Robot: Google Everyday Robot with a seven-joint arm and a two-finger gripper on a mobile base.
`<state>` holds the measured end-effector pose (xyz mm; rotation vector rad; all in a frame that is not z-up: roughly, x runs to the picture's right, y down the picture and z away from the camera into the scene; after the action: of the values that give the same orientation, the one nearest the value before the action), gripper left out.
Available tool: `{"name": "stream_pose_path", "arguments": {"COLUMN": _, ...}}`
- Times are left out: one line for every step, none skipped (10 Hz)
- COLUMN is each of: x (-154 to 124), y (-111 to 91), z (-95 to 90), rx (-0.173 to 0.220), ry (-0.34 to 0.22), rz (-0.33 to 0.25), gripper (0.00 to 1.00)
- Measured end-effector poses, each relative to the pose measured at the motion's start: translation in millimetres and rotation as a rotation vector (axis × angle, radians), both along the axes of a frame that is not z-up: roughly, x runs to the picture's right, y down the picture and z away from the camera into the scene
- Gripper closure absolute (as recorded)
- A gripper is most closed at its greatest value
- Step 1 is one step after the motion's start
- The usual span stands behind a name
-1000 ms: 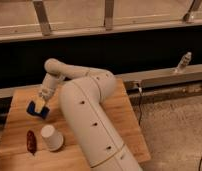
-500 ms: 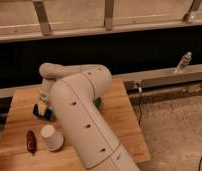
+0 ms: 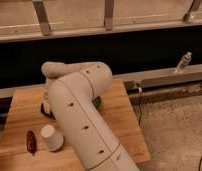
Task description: Wipe the white sponge on the table
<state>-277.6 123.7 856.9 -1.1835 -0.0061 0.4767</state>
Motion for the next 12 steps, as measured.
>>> {"name": "stream_pose_path", "arguments": {"x": 13.7, "y": -7.4, "z": 4.8, "rx": 0.006, "ry": 0.032, "rz": 0.012, "gripper": 1.0}}
{"name": "stream_pose_path", "arguments": {"x": 24.7, "y": -16.9, "z": 9.8, "rx": 0.016, "ry": 0.055, "rz": 0.031, "gripper": 1.0}}
{"name": "stream_pose_path", "arguments": {"x": 30.1, "y": -21.8, "z": 13.8, "rx": 0.024, "ry": 0.063, "rz": 0.044, "gripper": 1.0}}
{"name": "stream_pose_path", "arguments": {"x": 29.2, "y": -28.5, "z": 18.4, "rx": 0.037, "ry": 0.063, "rz": 0.053, "gripper": 1.0}}
{"name": "stream_pose_path", "arguments": {"x": 22.6, "y": -33.0, "z": 22.1, "rx": 0.045, "ry": 0.054, "rz": 0.052, "gripper": 1.0}}
{"name": "stream_pose_path", "arguments": {"x": 14.6, "y": -36.2, "z": 26.9, "rx": 0.048, "ry": 0.046, "rz": 0.048, "gripper": 1.0}}
{"name": "stream_pose_path", "arguments": {"x": 1.5, "y": -39.6, "z": 34.0, "rx": 0.05, "ry": 0.031, "rz": 0.041, "gripper": 1.0}}
{"name": "stream_pose_path", "arguments": {"x": -16.7, "y": -40.2, "z": 41.7, "rx": 0.047, "ry": 0.008, "rz": 0.031, "gripper": 1.0}}
{"name": "stream_pose_path", "arguments": {"x": -31.0, "y": -37.6, "z": 44.0, "rx": 0.039, "ry": -0.018, "rz": 0.016, "gripper": 1.0}}
{"name": "stream_pose_path", "arguments": {"x": -43.1, "y": -32.6, "z": 41.3, "rx": 0.029, "ry": -0.047, "rz": -0.005, "gripper": 1.0}}
{"name": "stream_pose_path", "arguments": {"x": -53.0, "y": -23.7, "z": 36.1, "rx": 0.015, "ry": -0.069, "rz": -0.028, "gripper": 1.0}}
{"name": "stream_pose_path", "arguments": {"x": -64.5, "y": -11.0, "z": 25.6, "rx": -0.001, "ry": -0.095, "rz": -0.058, "gripper": 1.0}}
